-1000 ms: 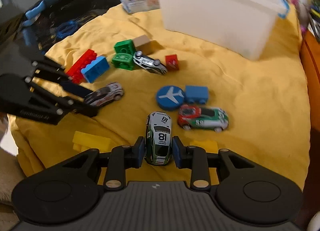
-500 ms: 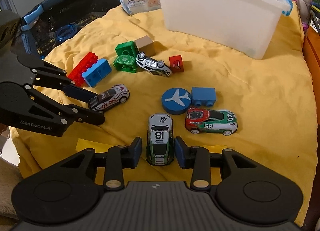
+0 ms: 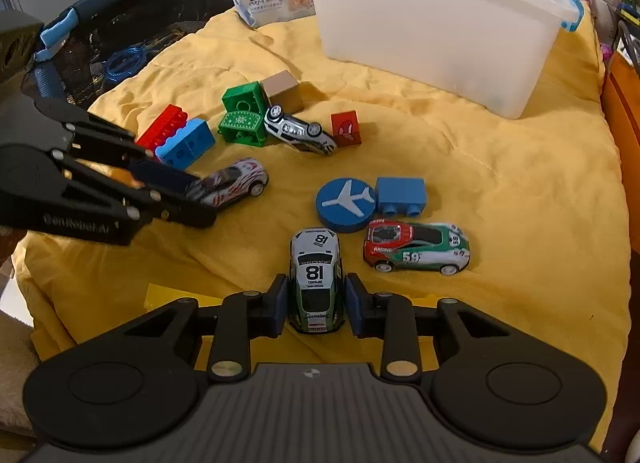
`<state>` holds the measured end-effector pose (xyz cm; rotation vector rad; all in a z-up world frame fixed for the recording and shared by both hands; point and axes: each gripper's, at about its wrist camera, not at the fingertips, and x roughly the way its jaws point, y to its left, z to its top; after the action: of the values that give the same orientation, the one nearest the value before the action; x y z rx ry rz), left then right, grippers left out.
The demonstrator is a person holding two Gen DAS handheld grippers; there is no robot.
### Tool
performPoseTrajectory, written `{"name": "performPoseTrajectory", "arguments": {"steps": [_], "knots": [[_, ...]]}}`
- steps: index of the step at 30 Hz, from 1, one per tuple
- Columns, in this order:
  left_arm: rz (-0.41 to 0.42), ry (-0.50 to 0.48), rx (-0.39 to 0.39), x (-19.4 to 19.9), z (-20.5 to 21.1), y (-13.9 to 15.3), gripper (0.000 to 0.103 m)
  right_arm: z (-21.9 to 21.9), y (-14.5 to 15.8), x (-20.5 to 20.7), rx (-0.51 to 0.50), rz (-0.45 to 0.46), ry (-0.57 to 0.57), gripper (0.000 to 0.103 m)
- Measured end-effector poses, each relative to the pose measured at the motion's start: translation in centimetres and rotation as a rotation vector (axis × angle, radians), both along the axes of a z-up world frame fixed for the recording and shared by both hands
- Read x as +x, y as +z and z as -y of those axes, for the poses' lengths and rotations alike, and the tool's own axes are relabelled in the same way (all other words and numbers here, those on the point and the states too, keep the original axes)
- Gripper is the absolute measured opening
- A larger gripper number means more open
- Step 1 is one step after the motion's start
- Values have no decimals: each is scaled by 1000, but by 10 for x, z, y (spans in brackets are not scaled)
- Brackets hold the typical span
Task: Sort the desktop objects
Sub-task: 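Carry both cars to the white bin and open both grippers inside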
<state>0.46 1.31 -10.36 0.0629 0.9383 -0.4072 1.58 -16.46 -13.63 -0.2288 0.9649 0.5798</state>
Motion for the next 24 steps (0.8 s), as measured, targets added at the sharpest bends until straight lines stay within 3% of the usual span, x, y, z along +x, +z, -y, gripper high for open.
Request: {"name": "performPoseTrajectory", "arguments": {"steps": [8, 14, 20, 24], "knots": [[202, -15, -22, 16, -3, 68, 32, 10, 48, 17, 58, 137, -39, 33], [397, -4, -30, 50, -3, 126, 32, 18, 106, 54, 95, 345, -66, 33], [486, 36, -8, 109, 0, 147, 32, 15, 143, 114, 148, 501, -120, 33], [476, 71, 5, 150, -1, 141, 32, -2, 143, 155, 163, 502, -176, 33]]}}
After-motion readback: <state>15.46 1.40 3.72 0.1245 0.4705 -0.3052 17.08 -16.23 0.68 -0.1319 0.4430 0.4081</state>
